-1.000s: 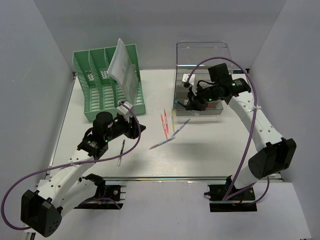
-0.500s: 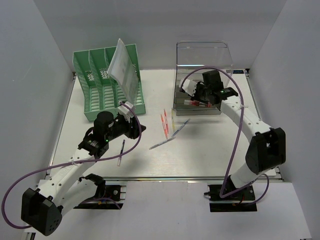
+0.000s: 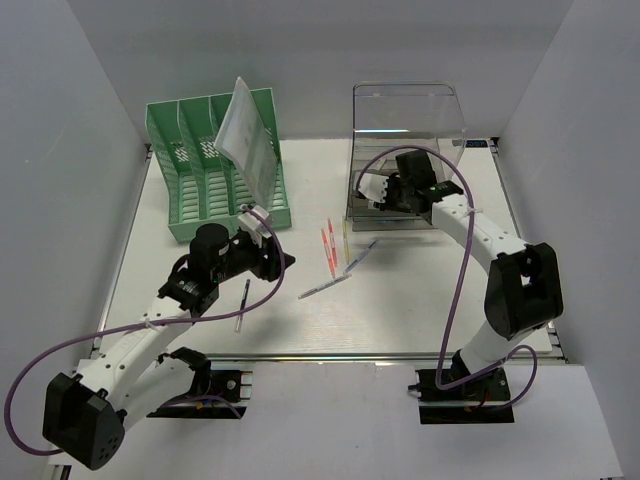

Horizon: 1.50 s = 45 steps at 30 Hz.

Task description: Organize the desk

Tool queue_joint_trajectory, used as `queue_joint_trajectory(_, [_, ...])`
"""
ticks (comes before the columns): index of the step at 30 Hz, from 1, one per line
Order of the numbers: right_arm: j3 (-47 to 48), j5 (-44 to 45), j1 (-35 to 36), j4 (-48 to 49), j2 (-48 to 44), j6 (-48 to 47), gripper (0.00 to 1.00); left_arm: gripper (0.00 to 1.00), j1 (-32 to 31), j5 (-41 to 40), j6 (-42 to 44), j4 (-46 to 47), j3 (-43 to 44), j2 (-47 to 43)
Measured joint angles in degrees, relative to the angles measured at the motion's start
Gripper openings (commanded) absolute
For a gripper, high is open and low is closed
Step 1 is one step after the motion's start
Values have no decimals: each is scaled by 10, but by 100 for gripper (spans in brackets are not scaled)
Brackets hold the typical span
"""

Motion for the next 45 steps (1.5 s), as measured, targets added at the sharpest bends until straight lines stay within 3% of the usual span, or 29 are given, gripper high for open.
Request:
queue_joint_trajectory(4, [0,0,3,-2,-2,20,29,60,0,25,-1,18,-8,0])
queue_joint_trajectory(5, [0,-6,3,-7,-9,35,19,56,0,31,-3,22,-11,1])
queue_joint_trajectory(7, [-3,-37,1,-23,-38,91,9,50,-7,42,-7,29,-15,9])
queue_joint_trajectory(8, [-8,-55,-1,-28,-65,126,0,48,-13,47,-9,32,-16,17])
queue_joint_trajectory(12, [-66,-173,-16,-28,-235,276,0,45,-53,56,-23,35,-14,70])
queue_joint_trajectory(13, [-87,-206,-19,-29,-274,307,8,48,-65,55,-24,29,-9,88])
queue_joint_trajectory(14, [-113,-244,-24,-27,-312,337,35,51,-80,47,-27,18,2,109])
queue_joint_trajectory(16, [-161,-300,-33,-31,-359,380,63,56,-108,27,-32,-13,30,146])
queue_joint_trajectory(20, [-243,-365,-62,-44,-386,424,67,62,-160,-36,-40,-67,93,196])
queue_joint_trajectory(22, [-265,-381,-76,-49,-385,439,61,62,-182,-75,-46,-89,125,216])
queue_joint_trajectory(23, [-271,-386,-84,-49,-385,449,46,62,-191,-94,-50,-99,140,227])
queue_joint_trajectory(24, [-274,-390,-91,-46,-385,456,38,61,-200,-113,-57,-106,155,239])
queue_joint_trajectory(25, [-275,-392,-97,-45,-384,466,22,58,-207,-133,-63,-111,166,250])
queue_joint_trajectory(26, [-275,-393,-102,-41,-383,473,14,56,-212,-148,-70,-113,173,258])
queue_joint_trajectory(27, [-275,-396,-112,-38,-380,481,8,54,-218,-164,-75,-114,178,266])
queue_joint_trajectory(28, [-276,-400,-118,-35,-378,485,3,42,-223,-179,-79,-113,182,274])
queue_joint_trajectory(30, [-285,-410,-133,-24,-374,495,1,36,-229,-199,-85,-109,189,293])
queue_joint_trajectory(32, [-294,-416,-146,-23,-374,500,4,31,-235,-211,-83,-98,201,319])
queue_joint_trajectory(34, [-302,-419,-158,-20,-380,507,25,31,-240,-215,-77,-84,214,348])
queue_joint_trajectory(37, [-317,-418,-169,-10,-407,507,43,38,-245,-215,-62,-63,234,388])
queue_joint_trajectory(41, [-327,-420,-178,-6,-441,500,47,51,-247,-218,-45,-63,283,440])
queue_joint_trajectory(45, [-329,-420,-184,-2,-443,496,47,52,-247,-226,-35,-71,316,460])
